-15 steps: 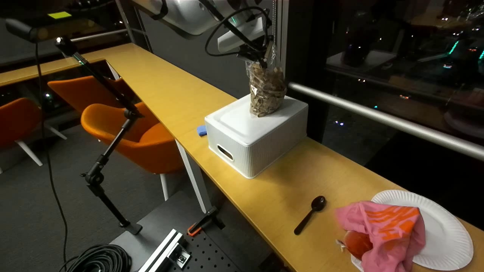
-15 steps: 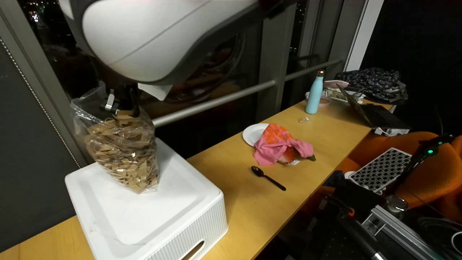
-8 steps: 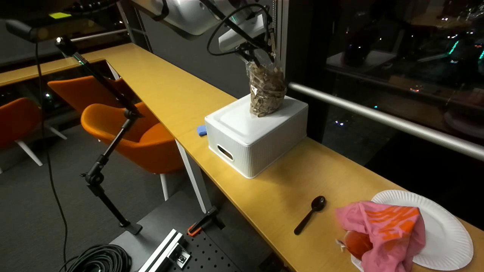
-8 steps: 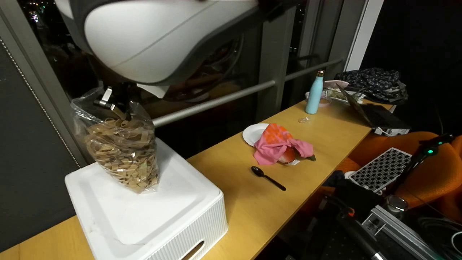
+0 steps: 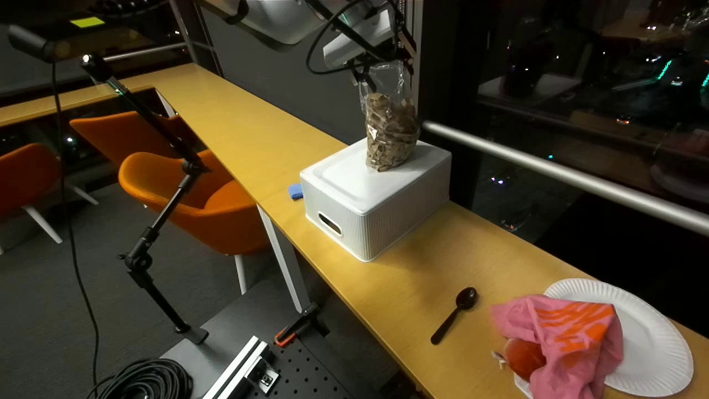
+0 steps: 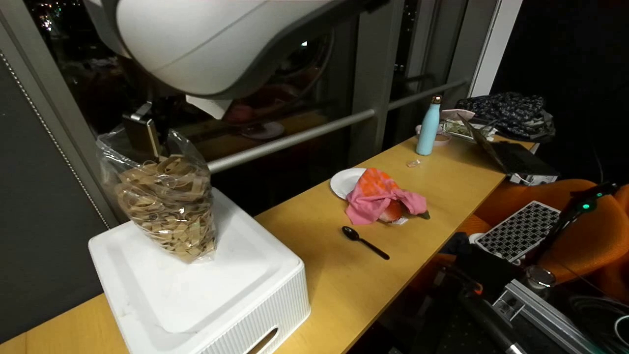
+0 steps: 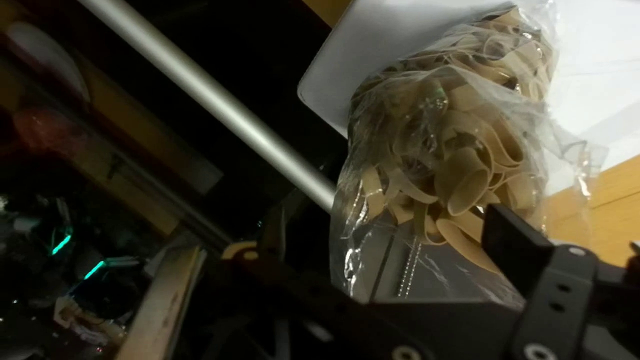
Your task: Pick the three brown rubber bands from the table and put them in the clear rubber band bag one by one
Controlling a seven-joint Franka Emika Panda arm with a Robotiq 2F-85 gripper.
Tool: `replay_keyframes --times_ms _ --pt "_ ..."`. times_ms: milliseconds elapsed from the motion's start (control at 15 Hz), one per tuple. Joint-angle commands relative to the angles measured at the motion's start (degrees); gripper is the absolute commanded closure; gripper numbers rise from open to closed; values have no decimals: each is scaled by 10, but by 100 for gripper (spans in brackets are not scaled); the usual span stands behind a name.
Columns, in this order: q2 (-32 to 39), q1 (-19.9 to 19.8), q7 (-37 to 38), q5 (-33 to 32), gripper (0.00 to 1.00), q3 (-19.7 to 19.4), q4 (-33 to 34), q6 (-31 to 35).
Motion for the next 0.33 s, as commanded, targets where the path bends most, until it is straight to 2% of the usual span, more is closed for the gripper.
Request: replay_keyframes --times_ms 0,267 --pt "-19 10 18 -16 0 -13 -1 -12" --pt "-49 3 22 0 0 -11 -13 -42"
